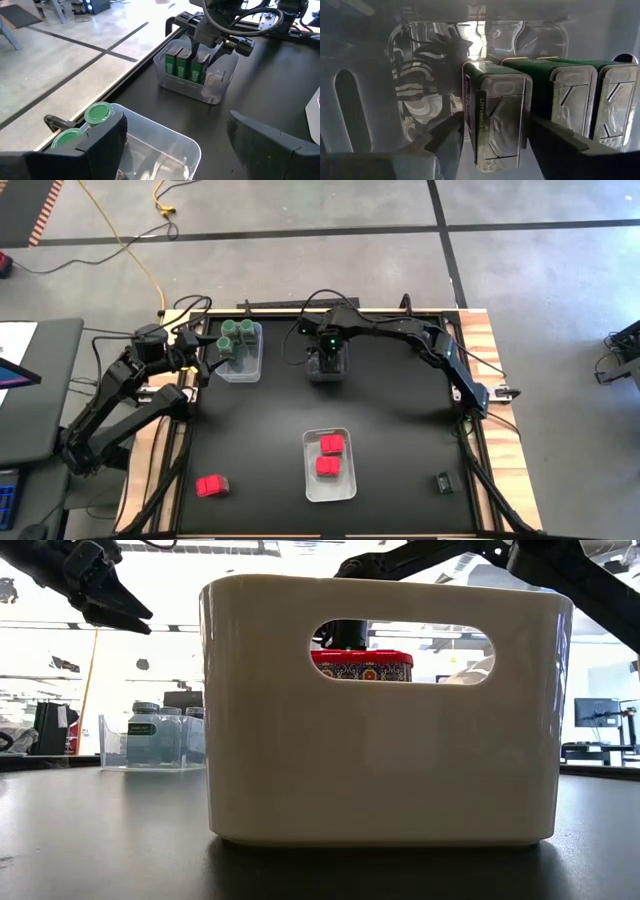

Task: Sort spices by type
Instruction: Put the top black seasoning can into the black bin, then put the red seasoning can into the white bin

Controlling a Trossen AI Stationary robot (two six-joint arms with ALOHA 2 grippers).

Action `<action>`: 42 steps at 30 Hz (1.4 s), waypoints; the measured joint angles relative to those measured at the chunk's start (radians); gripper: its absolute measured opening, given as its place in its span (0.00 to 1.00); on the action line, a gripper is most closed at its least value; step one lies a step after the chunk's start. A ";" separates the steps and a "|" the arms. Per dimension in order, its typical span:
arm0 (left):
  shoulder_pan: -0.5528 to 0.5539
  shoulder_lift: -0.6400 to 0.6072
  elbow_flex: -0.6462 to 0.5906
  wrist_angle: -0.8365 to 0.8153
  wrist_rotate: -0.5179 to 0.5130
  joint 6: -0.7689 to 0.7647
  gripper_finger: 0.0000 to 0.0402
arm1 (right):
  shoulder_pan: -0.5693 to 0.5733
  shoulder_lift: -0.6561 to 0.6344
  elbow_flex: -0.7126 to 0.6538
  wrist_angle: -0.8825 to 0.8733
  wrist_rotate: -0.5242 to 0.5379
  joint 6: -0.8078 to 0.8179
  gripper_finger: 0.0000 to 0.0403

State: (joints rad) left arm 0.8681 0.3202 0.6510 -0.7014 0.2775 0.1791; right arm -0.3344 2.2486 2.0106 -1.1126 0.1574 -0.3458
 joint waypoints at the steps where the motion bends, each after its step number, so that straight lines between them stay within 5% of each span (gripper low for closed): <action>1: 0.000 0.000 0.000 0.000 0.000 0.000 0.81 | 0.000 0.000 0.000 0.000 0.000 0.000 0.63; 13: 0.000 0.000 0.000 0.000 0.000 0.000 0.81 | -0.016 -0.040 -0.001 -0.020 -0.002 0.071 0.63; 26: 0.000 0.000 0.000 0.001 0.000 0.000 0.81 | -0.063 -0.241 -0.022 -0.074 -0.003 0.285 0.63; 42: 0.000 0.000 0.000 0.012 -0.015 -0.050 0.81 | -0.021 -0.698 -0.654 0.179 -0.003 0.712 0.63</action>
State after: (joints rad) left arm 0.8680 0.3206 0.6510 -0.6898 0.2627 0.1295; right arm -0.3551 1.5505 1.3565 -0.9339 0.1547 0.3663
